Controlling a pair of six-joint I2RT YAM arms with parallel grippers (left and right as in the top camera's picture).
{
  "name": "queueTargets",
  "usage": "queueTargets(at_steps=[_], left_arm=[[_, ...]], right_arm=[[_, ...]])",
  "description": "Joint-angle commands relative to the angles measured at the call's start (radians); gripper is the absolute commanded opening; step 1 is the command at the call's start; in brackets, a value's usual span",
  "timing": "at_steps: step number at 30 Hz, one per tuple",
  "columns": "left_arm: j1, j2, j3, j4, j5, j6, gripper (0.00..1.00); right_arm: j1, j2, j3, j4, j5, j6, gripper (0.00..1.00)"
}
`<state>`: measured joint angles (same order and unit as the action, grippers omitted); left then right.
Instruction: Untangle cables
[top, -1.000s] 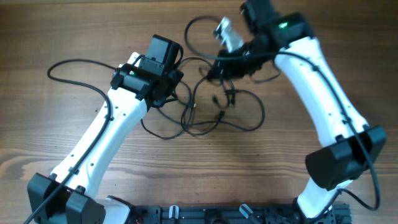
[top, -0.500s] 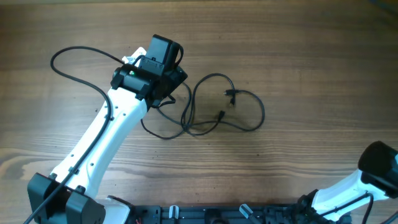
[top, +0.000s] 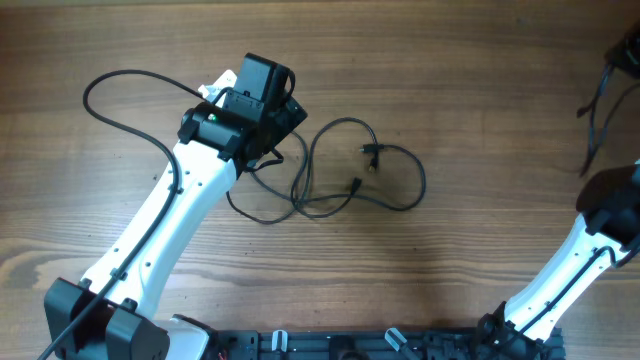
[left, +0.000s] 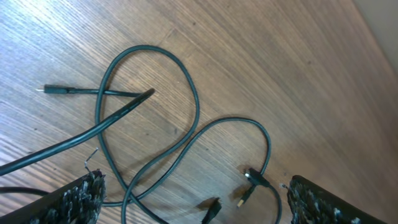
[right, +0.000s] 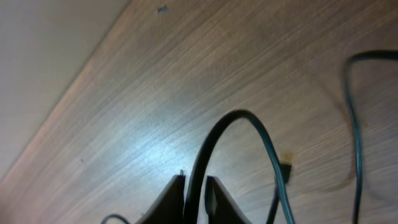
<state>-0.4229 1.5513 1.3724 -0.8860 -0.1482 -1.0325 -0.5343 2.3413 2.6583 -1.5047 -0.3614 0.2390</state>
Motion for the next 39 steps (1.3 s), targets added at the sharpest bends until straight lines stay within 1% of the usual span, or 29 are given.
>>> queueTargets(at_steps=[1,2,4,6,8,12,13,15,17,18,20,23,25,28,29,30,33,34,35,38,39], left_arm=[[0.009,0.001,-0.002,0.019,0.014,0.015,0.96],[0.009,0.001,-0.002,0.019,0.016,0.015,0.96],[0.009,0.001,-0.002,0.019,0.016,0.016,0.97],[0.009,0.001,-0.002,0.018,0.016,0.016,0.97],[0.009,0.001,-0.002,0.018,0.016,0.016,0.97],[0.009,0.001,-0.002,0.020,0.016,0.016,0.97],[0.009,0.001,-0.002,0.023,0.018,0.043,0.96],[0.011,-0.008,0.002,0.037,0.032,0.201,0.91],[0.019,-0.033,0.026,0.037,0.062,0.283,0.91],[0.029,-0.058,0.050,0.037,0.091,0.329,0.90],[0.041,-0.113,0.077,0.021,0.156,0.382,0.90],[0.042,-0.183,0.078,-0.047,0.183,0.382,0.90],[0.042,-0.206,0.078,-0.092,0.185,0.388,0.92],[0.060,-0.199,0.072,-0.212,0.184,0.518,0.93],[0.078,-0.185,0.068,-0.248,0.180,0.566,0.93],[0.101,-0.172,0.068,-0.276,0.163,0.580,0.97],[0.193,-0.159,0.067,-0.283,0.157,0.593,0.98],[0.211,-0.156,0.064,-0.286,0.170,0.645,0.98],[0.218,-0.154,0.053,-0.289,0.178,0.680,0.97],[0.219,-0.148,-0.037,-0.272,0.177,0.689,0.96],[0.219,-0.148,-0.093,-0.236,0.177,0.690,0.95]], right_arm=[[0.004,0.011,0.010,0.003,0.034,0.030,0.54],[0.004,0.011,0.010,0.003,0.037,0.031,0.66],[0.003,0.011,0.010,0.004,0.037,0.050,0.72],[0.003,0.008,0.010,0.002,0.035,0.050,0.74],[0.004,-0.004,0.011,0.001,-0.008,0.033,0.74],[0.011,-0.047,0.012,-0.021,-0.239,-0.114,0.73],[0.028,-0.061,0.012,-0.041,-0.270,-0.155,0.74],[0.093,-0.084,0.012,-0.088,-0.273,-0.225,0.74],[0.158,-0.088,0.012,-0.104,-0.272,-0.257,0.74],[0.215,-0.088,0.012,-0.104,-0.274,-0.253,0.73],[0.308,-0.088,0.012,-0.103,-0.238,-0.256,0.74],[0.369,-0.088,0.012,-0.101,-0.199,-0.253,0.75],[0.375,-0.088,0.012,-0.103,-0.197,-0.249,0.74],[0.375,-0.088,0.012,-0.098,-0.196,-0.239,0.75],[0.377,-0.088,0.012,-0.101,-0.196,-0.239,0.77],[0.377,-0.088,0.012,-0.101,-0.196,-0.241,0.81],[0.377,-0.088,0.012,-0.101,-0.196,-0.259,0.83],[0.377,-0.088,0.012,-0.101,-0.196,-0.259,0.83],[0.377,-0.088,0.012,-0.101,-0.196,-0.259,0.83],[0.378,-0.088,0.012,-0.103,-0.196,-0.258,0.83],[0.378,-0.088,0.012,-0.103,-0.196,-0.258,0.83]])
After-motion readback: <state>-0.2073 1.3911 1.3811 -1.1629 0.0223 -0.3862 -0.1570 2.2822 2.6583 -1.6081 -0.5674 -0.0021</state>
